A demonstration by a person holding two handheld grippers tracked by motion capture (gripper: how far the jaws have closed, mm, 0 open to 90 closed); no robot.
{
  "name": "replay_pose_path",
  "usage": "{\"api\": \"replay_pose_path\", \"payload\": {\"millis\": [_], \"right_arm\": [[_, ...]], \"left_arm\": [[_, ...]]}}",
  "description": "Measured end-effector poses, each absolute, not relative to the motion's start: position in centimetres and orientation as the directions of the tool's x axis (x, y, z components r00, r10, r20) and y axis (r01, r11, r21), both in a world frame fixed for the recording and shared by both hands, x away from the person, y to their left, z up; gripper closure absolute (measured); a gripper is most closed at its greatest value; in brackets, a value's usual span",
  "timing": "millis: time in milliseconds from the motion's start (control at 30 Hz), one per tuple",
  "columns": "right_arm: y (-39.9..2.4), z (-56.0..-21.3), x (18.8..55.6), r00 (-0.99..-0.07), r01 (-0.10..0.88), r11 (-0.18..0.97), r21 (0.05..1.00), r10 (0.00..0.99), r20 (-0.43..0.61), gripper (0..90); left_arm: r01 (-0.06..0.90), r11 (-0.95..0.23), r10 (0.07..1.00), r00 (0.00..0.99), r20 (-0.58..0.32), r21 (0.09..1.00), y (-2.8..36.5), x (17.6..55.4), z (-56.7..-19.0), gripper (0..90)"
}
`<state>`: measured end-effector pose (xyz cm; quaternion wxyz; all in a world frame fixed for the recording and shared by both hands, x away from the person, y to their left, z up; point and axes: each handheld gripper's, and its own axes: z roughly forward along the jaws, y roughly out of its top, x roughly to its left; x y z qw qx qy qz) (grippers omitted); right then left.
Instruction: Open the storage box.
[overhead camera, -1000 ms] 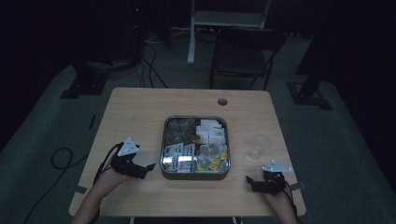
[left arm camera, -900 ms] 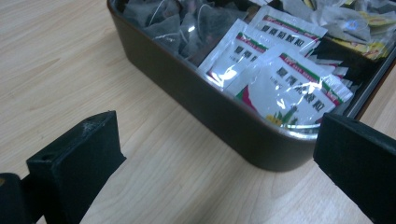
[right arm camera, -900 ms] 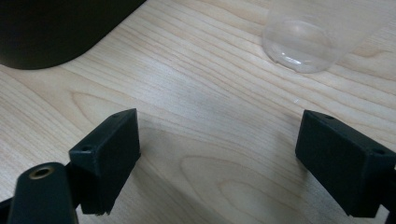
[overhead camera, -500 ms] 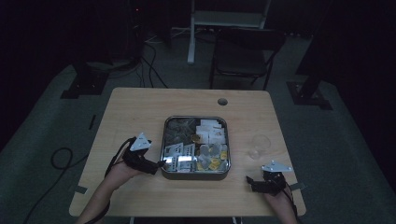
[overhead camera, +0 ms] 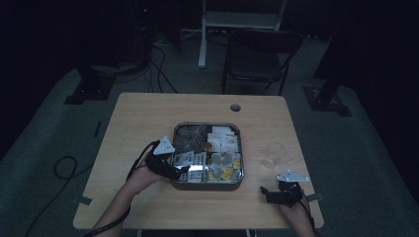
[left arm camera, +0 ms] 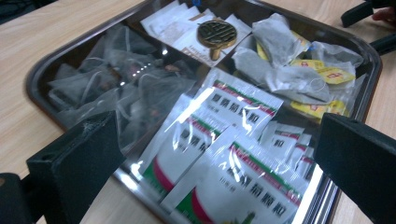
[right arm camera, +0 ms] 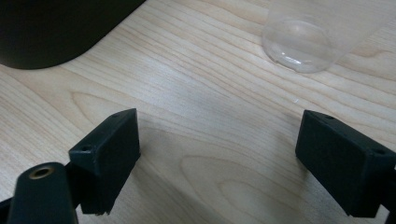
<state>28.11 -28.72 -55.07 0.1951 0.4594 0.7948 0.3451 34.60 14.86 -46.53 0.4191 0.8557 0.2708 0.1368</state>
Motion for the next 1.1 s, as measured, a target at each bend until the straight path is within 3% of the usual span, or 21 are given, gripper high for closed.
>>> {"api": "replay_pose_path", "payload": {"millis": [933,1100], "right_arm": [[-28.8,-55.1,28.1,-0.491,0.598,0.333,0.729,0.871,0.005,13.6],[-29.1,-55.0,28.0,-0.461,0.602,0.306,0.738,0.887,0.008,21.0]], "left_arm": [[0.345,-0.511,0.545,0.838,-0.013,0.788,10.3,37.5,-47.1,3.6],[0.343,-0.524,0.539,0.843,-0.009,0.780,9.5,37.8,-47.3,3.6]]}}
